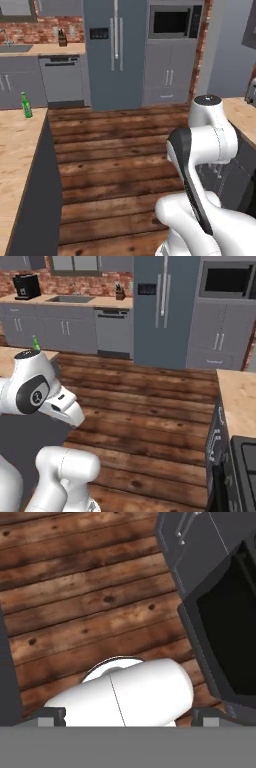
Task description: Pick the beer, water bottle from the counter and place them in the open cabinet.
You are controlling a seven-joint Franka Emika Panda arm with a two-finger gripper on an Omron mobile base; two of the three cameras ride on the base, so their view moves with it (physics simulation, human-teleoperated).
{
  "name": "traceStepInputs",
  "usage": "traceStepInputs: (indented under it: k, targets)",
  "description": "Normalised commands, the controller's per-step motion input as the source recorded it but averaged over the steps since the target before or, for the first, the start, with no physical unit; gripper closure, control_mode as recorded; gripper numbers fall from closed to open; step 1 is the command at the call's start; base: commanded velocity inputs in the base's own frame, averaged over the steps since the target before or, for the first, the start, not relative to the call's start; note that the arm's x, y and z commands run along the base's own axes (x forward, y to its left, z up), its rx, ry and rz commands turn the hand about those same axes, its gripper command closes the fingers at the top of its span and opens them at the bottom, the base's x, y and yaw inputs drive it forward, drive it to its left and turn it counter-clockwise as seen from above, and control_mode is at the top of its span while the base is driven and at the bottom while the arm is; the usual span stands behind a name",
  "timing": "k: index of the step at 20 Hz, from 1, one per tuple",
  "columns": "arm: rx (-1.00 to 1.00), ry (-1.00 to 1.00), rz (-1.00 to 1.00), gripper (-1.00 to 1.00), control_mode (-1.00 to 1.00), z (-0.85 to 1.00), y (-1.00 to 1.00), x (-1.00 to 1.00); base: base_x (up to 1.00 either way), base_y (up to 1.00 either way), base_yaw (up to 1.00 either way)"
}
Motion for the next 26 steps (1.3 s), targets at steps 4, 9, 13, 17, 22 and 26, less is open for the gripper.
traceStepInputs:
  k: [4,9,13,17,22,26]
  targets:
    - [0.00,0.00,0.00,-1.00,1.00,0.00,0.00,0.00,0.18,0.02,0.23]
    - [0.00,0.00,0.00,-1.00,1.00,0.00,0.00,0.00,0.49,0.00,0.10]
    - [0.00,0.00,0.00,-1.00,1.00,0.00,0.00,0.00,0.85,0.00,0.01]
    - [0.00,0.00,0.00,-1.00,1.00,0.00,0.00,0.00,1.00,0.04,0.00]
    - [0.00,0.00,0.00,-1.00,1.00,0.00,0.00,0.00,1.00,0.02,0.07]
    - [0.00,0.00,0.00,-1.00,1.00,0.00,0.00,0.00,1.00,0.00,0.32]
